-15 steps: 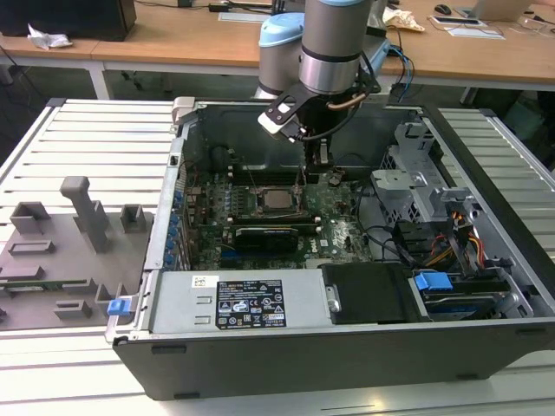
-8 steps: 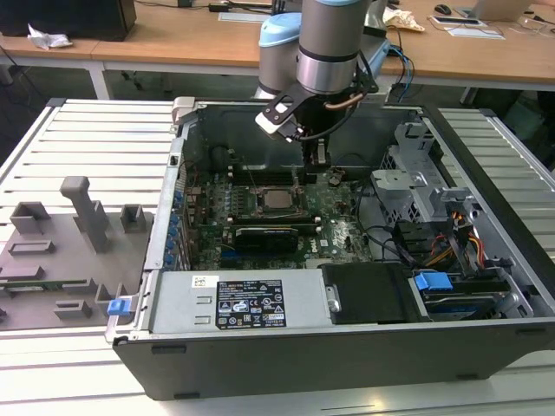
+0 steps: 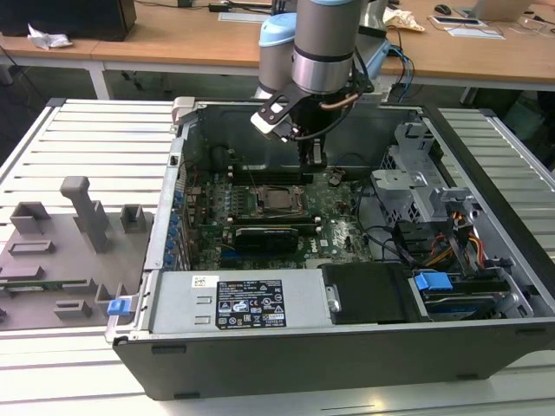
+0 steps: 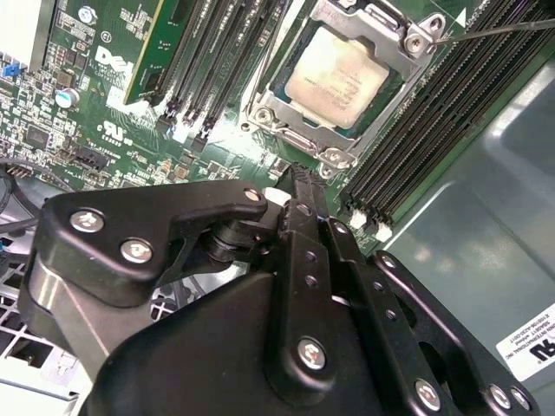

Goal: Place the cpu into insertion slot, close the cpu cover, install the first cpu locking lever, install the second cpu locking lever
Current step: 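Close the cpu cover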

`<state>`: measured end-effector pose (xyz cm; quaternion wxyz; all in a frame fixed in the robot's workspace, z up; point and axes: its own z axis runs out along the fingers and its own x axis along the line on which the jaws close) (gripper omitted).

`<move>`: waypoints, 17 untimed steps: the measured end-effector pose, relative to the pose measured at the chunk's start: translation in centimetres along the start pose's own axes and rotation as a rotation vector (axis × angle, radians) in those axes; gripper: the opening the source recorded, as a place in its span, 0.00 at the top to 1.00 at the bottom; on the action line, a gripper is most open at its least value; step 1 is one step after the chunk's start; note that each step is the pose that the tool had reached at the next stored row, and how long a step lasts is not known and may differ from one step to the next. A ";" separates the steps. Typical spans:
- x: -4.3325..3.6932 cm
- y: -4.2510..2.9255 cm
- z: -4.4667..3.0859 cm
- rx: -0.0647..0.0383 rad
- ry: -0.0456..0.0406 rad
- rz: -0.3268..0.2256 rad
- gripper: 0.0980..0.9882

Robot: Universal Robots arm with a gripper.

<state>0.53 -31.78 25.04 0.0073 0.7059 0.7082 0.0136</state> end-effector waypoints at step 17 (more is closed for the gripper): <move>0.00 -1.04 -0.01 0.000 -0.0001 0.000 0.99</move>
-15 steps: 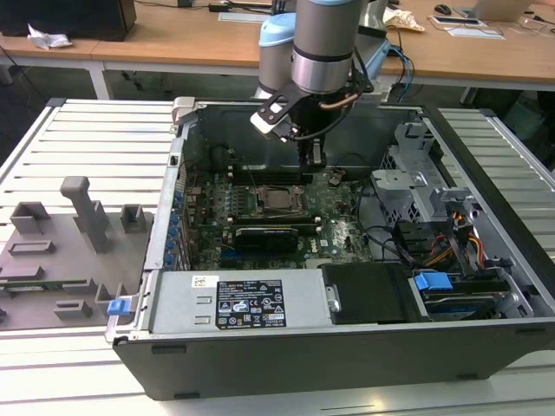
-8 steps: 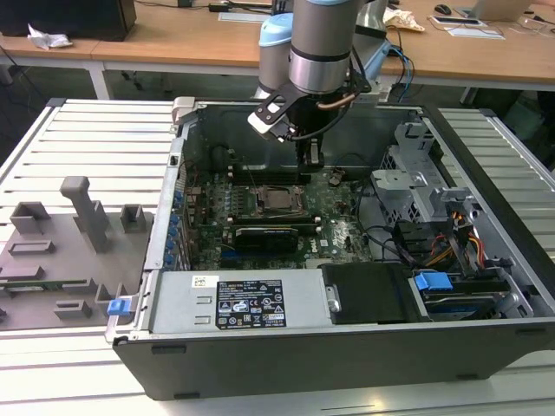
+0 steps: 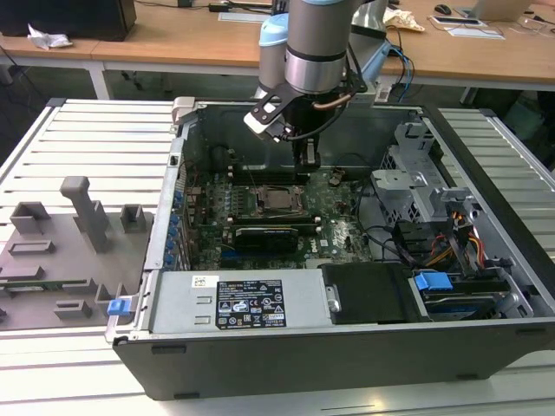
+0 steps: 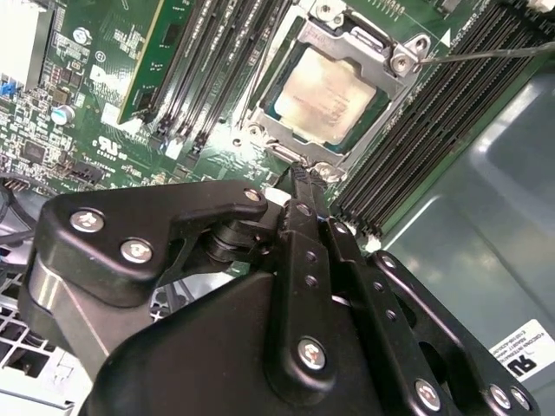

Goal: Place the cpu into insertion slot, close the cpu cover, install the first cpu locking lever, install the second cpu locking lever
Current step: 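Close the cpu cover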

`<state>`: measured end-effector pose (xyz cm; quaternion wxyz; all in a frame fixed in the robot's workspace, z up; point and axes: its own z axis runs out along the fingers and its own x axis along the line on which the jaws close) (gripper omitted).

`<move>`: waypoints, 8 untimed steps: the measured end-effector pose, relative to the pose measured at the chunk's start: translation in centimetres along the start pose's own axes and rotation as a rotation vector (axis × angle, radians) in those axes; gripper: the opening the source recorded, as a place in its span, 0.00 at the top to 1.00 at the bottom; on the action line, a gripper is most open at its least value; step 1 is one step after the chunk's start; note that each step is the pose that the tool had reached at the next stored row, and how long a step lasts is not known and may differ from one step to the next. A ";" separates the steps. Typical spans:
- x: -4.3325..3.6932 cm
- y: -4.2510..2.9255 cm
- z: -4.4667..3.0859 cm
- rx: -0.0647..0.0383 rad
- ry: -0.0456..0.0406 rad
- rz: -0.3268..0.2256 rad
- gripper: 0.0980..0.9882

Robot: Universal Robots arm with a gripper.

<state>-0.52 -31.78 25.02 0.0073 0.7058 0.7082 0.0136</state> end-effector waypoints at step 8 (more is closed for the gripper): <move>0.00 -1.70 1.20 0.000 0.0001 0.000 0.99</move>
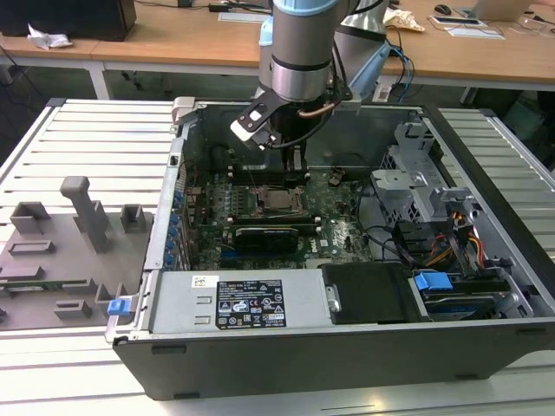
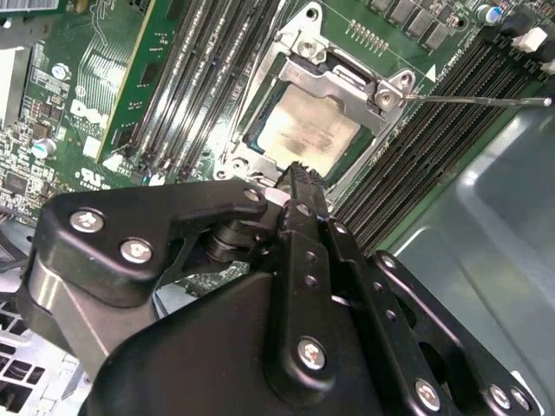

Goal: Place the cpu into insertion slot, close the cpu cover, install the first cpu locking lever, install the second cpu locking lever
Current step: 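Close the cpu cover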

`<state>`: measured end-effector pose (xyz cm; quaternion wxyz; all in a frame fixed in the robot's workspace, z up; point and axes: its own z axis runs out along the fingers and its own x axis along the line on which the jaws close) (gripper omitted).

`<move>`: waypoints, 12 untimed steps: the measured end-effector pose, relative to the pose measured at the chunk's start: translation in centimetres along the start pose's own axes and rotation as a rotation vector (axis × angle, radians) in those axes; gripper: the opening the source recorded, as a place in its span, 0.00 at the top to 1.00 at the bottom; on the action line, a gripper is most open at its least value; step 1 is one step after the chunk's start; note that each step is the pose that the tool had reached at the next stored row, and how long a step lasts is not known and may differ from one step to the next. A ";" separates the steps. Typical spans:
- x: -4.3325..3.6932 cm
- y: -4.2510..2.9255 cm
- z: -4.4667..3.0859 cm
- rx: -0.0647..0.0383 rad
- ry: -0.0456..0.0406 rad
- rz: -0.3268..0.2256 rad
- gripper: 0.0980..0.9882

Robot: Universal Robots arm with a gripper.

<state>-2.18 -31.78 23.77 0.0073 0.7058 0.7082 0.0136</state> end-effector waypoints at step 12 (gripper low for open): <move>0.00 -0.26 0.57 0.000 0.0003 0.000 0.99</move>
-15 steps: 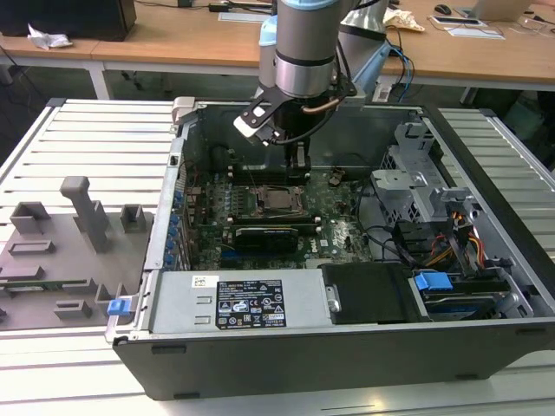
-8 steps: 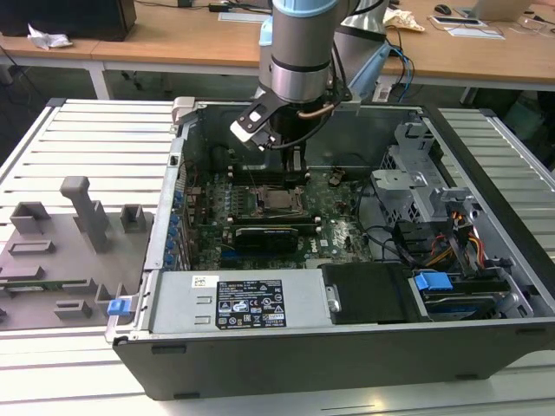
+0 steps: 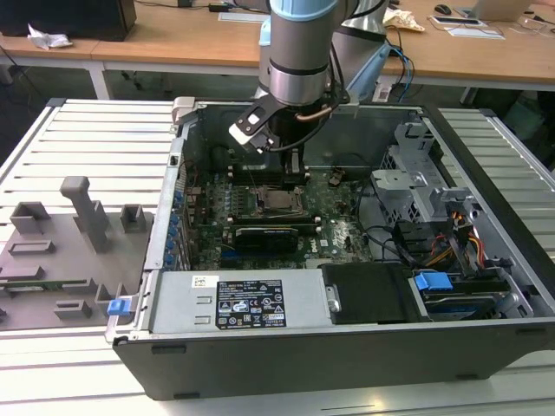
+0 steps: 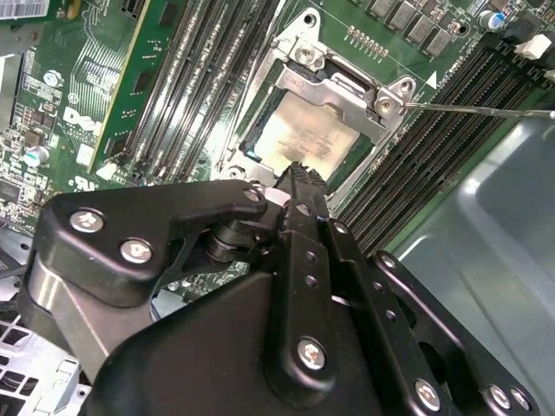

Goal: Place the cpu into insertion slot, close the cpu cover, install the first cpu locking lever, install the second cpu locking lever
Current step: 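Close the cpu cover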

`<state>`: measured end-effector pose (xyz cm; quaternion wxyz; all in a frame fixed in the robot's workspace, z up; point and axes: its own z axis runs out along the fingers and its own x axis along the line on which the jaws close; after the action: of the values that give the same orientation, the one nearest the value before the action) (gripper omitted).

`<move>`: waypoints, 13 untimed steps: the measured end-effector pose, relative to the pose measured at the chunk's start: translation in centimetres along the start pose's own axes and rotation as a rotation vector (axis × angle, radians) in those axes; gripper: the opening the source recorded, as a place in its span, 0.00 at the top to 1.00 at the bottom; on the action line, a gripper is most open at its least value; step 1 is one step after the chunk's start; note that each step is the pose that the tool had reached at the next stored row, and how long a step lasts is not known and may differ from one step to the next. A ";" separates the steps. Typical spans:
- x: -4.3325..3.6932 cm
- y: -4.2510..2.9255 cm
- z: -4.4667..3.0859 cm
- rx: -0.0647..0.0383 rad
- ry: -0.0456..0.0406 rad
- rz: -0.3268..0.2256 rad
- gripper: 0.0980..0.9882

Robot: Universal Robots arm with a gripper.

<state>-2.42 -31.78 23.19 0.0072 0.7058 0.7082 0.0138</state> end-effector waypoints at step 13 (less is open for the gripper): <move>-0.01 -1.76 1.04 0.000 -0.0001 0.000 0.99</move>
<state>-4.15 -31.78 22.10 0.0072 0.7058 0.7083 0.0137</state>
